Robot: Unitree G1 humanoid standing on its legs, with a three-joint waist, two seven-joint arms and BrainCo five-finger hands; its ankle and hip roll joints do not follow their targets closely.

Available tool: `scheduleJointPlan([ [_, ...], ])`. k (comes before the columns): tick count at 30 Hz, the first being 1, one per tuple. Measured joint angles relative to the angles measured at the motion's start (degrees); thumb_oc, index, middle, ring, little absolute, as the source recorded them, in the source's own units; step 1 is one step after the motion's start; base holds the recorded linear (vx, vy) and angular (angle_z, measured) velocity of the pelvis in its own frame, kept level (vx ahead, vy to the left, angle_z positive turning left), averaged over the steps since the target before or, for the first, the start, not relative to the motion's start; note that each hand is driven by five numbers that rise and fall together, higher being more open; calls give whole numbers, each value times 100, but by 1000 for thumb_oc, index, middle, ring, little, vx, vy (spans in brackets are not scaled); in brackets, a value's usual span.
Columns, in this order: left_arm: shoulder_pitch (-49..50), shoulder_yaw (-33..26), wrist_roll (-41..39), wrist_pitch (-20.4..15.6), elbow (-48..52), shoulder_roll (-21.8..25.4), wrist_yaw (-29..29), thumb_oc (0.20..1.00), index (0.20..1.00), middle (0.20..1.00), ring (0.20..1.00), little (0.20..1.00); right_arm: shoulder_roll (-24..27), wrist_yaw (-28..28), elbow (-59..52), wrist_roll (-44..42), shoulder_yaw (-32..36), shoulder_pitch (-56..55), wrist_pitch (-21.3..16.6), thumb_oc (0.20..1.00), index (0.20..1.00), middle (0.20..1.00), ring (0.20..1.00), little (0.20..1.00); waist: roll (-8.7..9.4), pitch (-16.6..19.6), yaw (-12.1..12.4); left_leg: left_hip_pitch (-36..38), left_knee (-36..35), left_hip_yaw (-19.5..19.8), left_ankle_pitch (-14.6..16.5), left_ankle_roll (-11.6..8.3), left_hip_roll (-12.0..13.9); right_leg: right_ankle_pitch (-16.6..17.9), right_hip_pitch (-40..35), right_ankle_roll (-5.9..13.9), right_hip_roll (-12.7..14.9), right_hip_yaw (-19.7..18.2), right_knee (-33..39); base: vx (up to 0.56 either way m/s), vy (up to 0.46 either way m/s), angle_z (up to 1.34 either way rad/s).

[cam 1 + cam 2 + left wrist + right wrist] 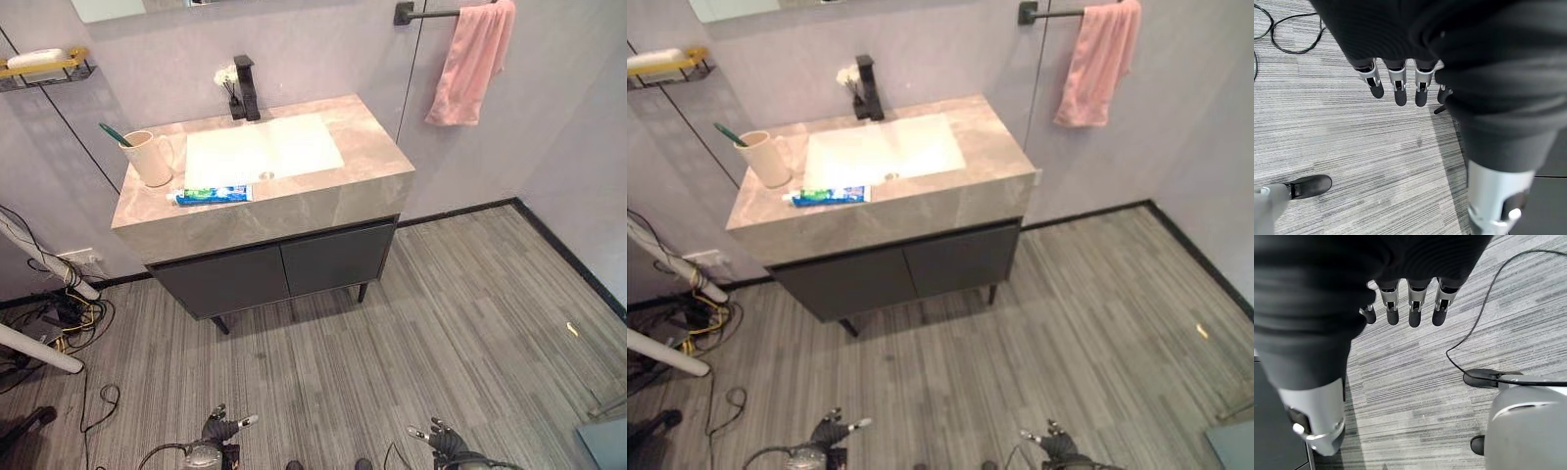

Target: Put brush and paste in cup on sink, flatten towel.

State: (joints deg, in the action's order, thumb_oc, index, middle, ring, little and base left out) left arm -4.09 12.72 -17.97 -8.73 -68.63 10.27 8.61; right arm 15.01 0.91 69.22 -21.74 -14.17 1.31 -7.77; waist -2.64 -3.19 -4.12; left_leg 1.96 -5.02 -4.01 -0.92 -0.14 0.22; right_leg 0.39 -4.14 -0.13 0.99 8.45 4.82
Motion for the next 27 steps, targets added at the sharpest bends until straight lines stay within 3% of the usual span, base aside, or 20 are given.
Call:
scheduleJointPlan([
  [9, 49, -21, 60, 5, -218, 10, -47, 1000, 1000, 1000, 1000, 1000, -127, -37, -28, 8, -16, 59, 0, 1000, 1000, 1000, 1000, 1000, 89, -51, 29, 291, -7, -162, 69, 45, -23, -59, -181, 31, 22, -142, -30, 24, 94, -7],
  [13, 34, -12, 58, 3, -214, 12, -40, 1000, 1000, 1000, 1000, 1000, -134, -115, -54, 5, -193, 101, 1, 1000, 1000, 1000, 1000, 1000, 136, -126, 36, 219, 64, -196, 83, 69, -6, -291, 101, 81, 37, -184, -582, -105, 54, -4],
  [19, -280, 47, 112, -3, -204, 29, -2, 1000, 1000, 1000, 1000, 1000, -174, -110, -86, -51, -246, 387, 0, 1000, 1000, 1000, 1000, 1000, 321, -533, 47, -163, 727, -128, 294, 132, -86, -775, 653, 108, 226, -152, -1699, -27, 30, 8],
  [27, -261, 216, 284, -71, -166, 46, 5, 1000, 1000, 1000, 1000, 1000, -181, -97, -79, -119, -235, 454, -2, 1000, 1000, 1000, 1000, 1000, 283, -580, 78, -414, 1257, -118, 581, 207, -112, -1041, 862, 88, 307, -152, -2141, 25, 40, 1],
])
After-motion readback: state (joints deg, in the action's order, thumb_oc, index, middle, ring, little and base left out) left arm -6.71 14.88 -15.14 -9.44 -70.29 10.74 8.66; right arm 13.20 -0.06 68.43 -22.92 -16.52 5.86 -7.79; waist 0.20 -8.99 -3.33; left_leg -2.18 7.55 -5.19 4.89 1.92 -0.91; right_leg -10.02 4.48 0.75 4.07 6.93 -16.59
